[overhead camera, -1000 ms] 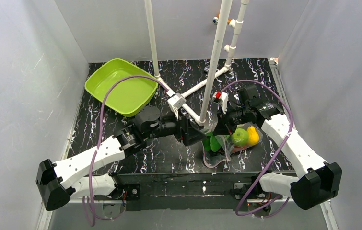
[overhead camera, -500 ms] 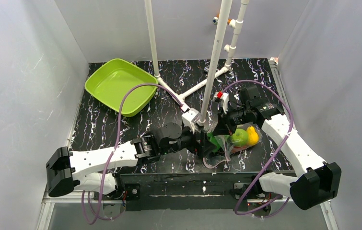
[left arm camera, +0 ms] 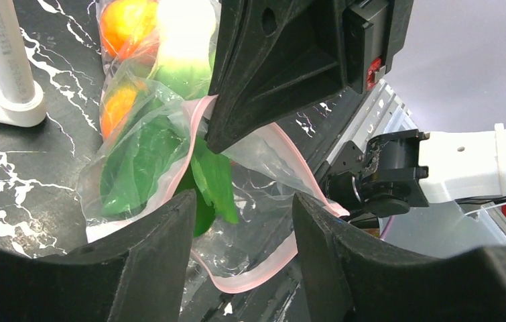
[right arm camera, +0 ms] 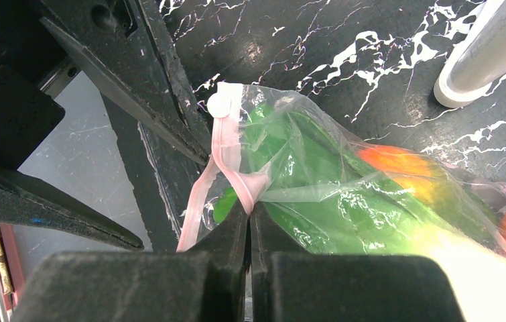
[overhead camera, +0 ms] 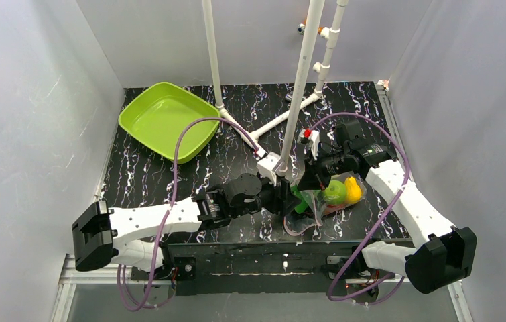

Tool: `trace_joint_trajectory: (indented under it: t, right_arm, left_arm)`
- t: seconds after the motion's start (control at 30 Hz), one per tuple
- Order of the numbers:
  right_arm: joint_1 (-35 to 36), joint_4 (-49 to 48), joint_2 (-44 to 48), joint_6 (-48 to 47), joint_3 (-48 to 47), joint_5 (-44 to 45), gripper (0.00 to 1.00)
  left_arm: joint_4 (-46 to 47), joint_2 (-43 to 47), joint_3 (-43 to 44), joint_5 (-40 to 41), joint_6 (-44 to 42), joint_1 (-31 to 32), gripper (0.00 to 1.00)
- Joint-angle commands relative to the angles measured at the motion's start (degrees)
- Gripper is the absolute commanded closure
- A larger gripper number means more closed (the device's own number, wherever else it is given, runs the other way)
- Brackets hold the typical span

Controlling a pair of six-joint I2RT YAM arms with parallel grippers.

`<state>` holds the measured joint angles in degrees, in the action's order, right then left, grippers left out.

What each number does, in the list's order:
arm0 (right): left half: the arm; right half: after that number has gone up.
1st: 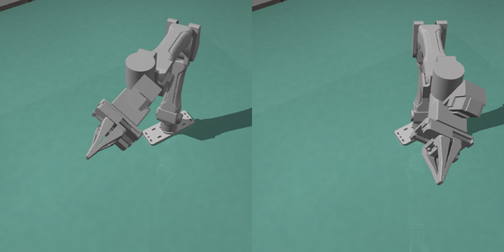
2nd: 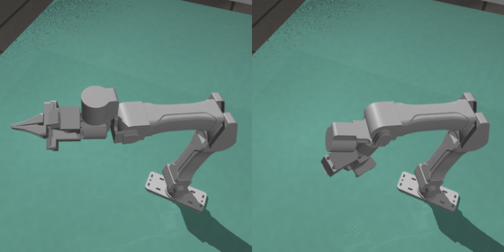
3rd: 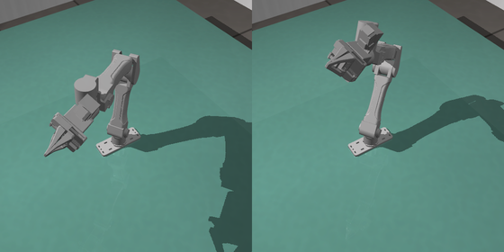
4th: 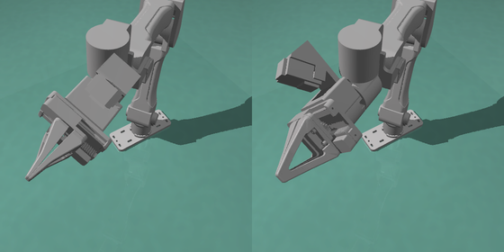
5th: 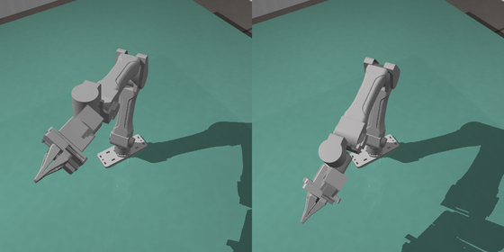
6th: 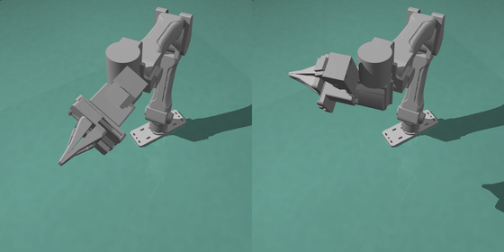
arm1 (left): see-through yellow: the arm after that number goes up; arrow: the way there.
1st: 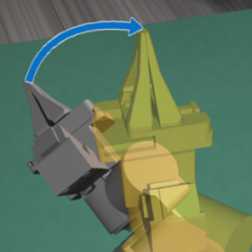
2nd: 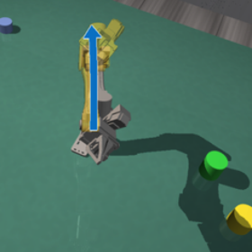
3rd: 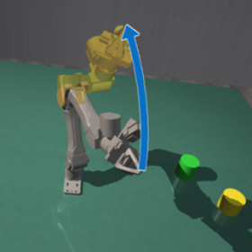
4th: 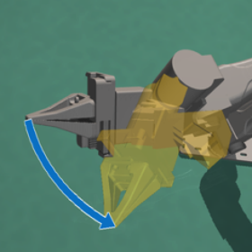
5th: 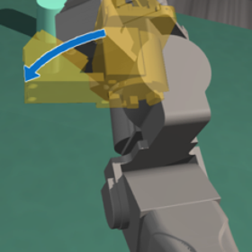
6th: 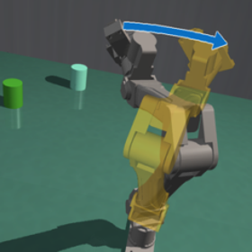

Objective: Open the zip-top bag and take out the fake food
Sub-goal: Pick up the fake vegetable from the zipper food storage bag.

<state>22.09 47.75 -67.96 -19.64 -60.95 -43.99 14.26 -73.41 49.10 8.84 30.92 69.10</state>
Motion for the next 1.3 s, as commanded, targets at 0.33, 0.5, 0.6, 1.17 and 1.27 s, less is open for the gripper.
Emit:
trace_joint_trajectory:
  t: [0.33,0.5,0.6,1.17,1.27]
  right_arm:
    - [-0.6,-1.5,1.1,-0.2,0.2,-2.4,0.99]
    - [-0.6,-1.6,0.9,-0.2,0.1,-2.6,0.99]
    - [-0.6,-1.6,0.9,-0.2,0.2,-2.6,0.99]
    - [-0.6,-3.4,0.7,0.2,1.8,1.0,0.99]
    - [-0.6,-3.7,0.5,0.8,1.4,2.5,0.99]
  left_arm:
    - [-3.9,-4.4,0.7,3.7,7.8,0.5,0.46]
    - [-4.5,-7.6,2.5,2.5,9.7,0.5,0.47]
    - [-5.1,-9.9,3.9,2.3,9.8,0.5,0.50]
    - [-9.2,-5.8,12.1,-10.3,3.8,0.5,1.00]
    - [-9.6,-5.6,13.1,-13.2,4.9,0.5,1.00]
